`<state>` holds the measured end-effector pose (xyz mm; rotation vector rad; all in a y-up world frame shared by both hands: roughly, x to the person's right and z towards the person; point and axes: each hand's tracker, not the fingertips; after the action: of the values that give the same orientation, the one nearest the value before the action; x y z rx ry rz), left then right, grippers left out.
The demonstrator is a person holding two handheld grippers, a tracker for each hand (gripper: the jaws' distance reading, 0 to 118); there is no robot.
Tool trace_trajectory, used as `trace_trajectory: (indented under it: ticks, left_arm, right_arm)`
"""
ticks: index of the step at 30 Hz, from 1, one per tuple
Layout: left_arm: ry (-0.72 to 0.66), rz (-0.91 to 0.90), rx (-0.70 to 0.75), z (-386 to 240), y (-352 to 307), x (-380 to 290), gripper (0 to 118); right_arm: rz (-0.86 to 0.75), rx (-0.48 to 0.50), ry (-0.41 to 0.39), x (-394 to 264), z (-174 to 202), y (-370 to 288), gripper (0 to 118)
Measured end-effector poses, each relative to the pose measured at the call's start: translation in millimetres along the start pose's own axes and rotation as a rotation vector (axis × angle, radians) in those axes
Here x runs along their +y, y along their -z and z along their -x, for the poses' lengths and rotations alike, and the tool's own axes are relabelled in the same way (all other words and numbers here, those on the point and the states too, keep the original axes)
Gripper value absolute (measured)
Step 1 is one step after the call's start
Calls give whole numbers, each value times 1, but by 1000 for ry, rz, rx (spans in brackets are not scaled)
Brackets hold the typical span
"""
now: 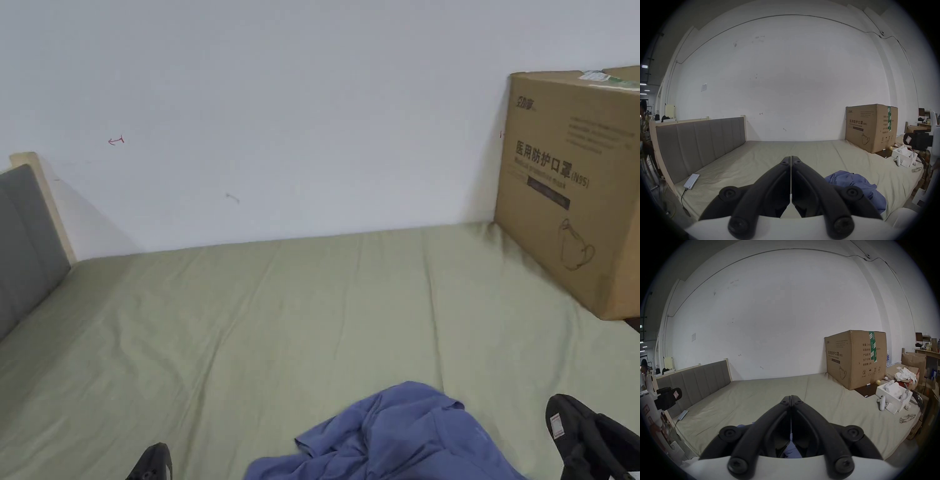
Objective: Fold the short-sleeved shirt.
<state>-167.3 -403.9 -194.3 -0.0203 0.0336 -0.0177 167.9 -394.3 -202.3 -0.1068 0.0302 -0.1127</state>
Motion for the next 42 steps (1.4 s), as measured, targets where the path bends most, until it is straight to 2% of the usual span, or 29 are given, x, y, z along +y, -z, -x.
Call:
trace_trajectory:
  ticks: [6, 8, 11, 13, 14, 15, 16, 17, 19, 20, 21, 23, 24, 25, 27, 30, 33, 35, 37, 38, 39, 40, 42]
  left_arm:
    - [-35, 1, 8, 2, 11, 9, 0]
    - [-28, 28, -31, 3, 29, 20, 0]
    - [-67, 345, -200, 12, 92, 36, 0]
    - [-114, 780, -242, 15, 158, 28, 0]
    - [-184, 932, -302, 20, 183, 17, 0]
    - [-282, 1011, -390, 24, 205, -1, 0]
    - [-299, 1047, -416, 24, 222, -17, 0]
    - [-290, 1063, -392, 22, 236, -30, 0]
    - [-157, 1092, -309, 14, 261, -52, 2]
    - [-107, 1086, -307, 8, 268, -63, 19]
    - [-64, 1094, -302, 4, 280, -74, 47]
    - [-8, 1111, -270, -3, 298, -94, 115]
    - [8, 1129, -256, -7, 305, -105, 117]
    - [19, 1152, -253, -10, 312, -116, 112]
    - [3, 1131, -263, -16, 326, -132, 112]
    - [72, 1216, -194, -23, 339, -160, 110]
    - [88, 1185, -239, -29, 335, -174, 101]
    - [118, 1044, -255, -33, 315, -166, 96]
    - [146, 973, -280, -36, 291, -156, 69]
    - [158, 969, -296, -37, 283, -154, 39]
    - [168, 965, -303, -36, 276, -152, 16]
    - [165, 947, -320, -32, 272, -149, 5]
    - [115, 883, -340, -21, 263, -136, 4]
  right_arm:
    - [-14, -3, -22, 6, -5, 6, 0]
    - [-15, -5, -24, 8, -8, 10, 0]
    - [30, -14, -18, 10, -13, 18, 0]
    - [67, -16, 2, 9, -16, 22, 0]
    - [81, -6, 16, 8, -18, 24, 0]
    - [97, 5, 28, 5, -19, 26, 0]
    - [112, 12, 31, 2, -20, 28, 0]
    - [124, 11, 32, -2, -20, 30, 0]
    - [154, 8, 30, -9, -22, 34, 0]
    - [171, 7, 28, -11, -24, 37, 0]
    - [189, 5, 25, -16, -25, 39, 0]
    - [224, 0, 22, -22, -29, 45, 0]
    - [240, -4, 20, -24, -31, 49, 0]
    - [262, -8, 18, -27, -32, 52, 0]
    - [294, -5, 14, -30, -35, 60, 0]
    - [320, -7, 7, -33, -36, 70, 0]
    - [336, -9, 14, -36, -36, 78, 0]
    - [347, -8, 25, -38, -35, 83, 0]
    - [353, -4, 29, -40, -32, 87, 0]
    - [356, 4, 30, -39, -32, 89, 0]
    - [362, 29, 31, -37, -31, 93, 0]
    - [373, 65, 34, -32, -31, 99, 0]
    - [372, 96, 49, -20, -32, 113, 0]
